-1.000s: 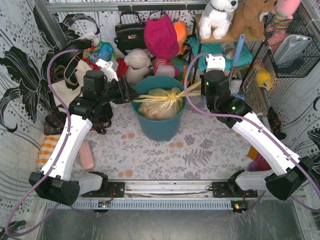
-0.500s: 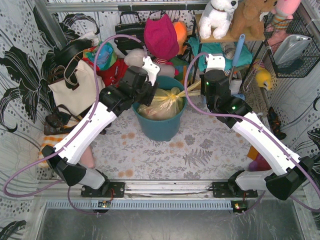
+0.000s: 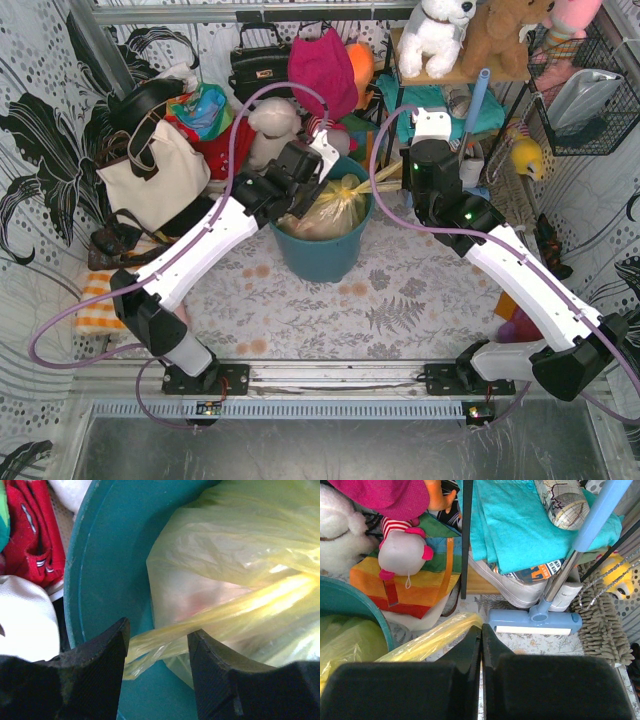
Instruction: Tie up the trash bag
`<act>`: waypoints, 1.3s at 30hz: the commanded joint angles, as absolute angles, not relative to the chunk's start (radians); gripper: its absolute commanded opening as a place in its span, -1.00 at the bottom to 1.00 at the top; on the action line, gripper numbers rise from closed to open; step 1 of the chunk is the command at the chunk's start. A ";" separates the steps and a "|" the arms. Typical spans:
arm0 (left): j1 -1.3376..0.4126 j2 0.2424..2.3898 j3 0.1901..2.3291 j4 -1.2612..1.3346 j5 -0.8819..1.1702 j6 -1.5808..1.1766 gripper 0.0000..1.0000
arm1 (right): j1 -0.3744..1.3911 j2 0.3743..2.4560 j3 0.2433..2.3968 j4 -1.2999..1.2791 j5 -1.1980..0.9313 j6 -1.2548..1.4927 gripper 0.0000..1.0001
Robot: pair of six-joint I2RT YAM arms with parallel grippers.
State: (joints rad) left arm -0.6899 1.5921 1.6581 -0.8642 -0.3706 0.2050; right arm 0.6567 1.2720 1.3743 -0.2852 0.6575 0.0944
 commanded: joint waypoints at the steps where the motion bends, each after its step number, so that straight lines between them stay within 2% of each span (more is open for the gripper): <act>1: -0.705 1.600 1.640 -0.787 -0.553 0.234 0.09 | 0.658 1.244 1.391 -0.285 0.662 0.115 -1.00; 9: -0.718 1.594 1.553 -0.612 -0.830 0.241 -0.14 | 0.658 1.242 1.381 -0.284 0.666 0.114 -1.00; 15: -0.721 1.534 1.535 -0.534 -0.704 0.230 -0.24 | 0.658 1.237 1.372 -0.281 0.669 0.110 -1.00; 17: -0.720 1.517 1.530 -0.516 -0.656 0.221 -0.37 | 0.658 1.236 1.370 -0.279 0.670 0.112 -1.00; 22: -0.720 1.491 1.537 -0.508 -0.628 0.212 -0.83 | 0.659 1.232 1.367 -0.277 0.673 0.108 -1.00; 26: -0.720 1.457 1.536 -0.519 -0.642 0.206 -0.99 | 0.658 1.228 1.365 -0.276 0.678 0.104 -1.00; 34: -0.721 1.335 1.457 -0.504 -0.723 0.163 -1.00 | 0.658 1.220 1.354 -0.278 0.709 0.116 -1.00; 39: -0.721 1.318 1.424 -0.592 -0.753 0.089 -1.00 | 0.658 1.224 1.353 -0.322 0.737 0.148 -1.00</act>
State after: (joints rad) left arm -0.7197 1.3334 1.4540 -0.5640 -0.6827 0.1627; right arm 0.6590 1.2457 1.3624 -0.2924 0.6731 0.1104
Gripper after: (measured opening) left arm 0.008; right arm 0.002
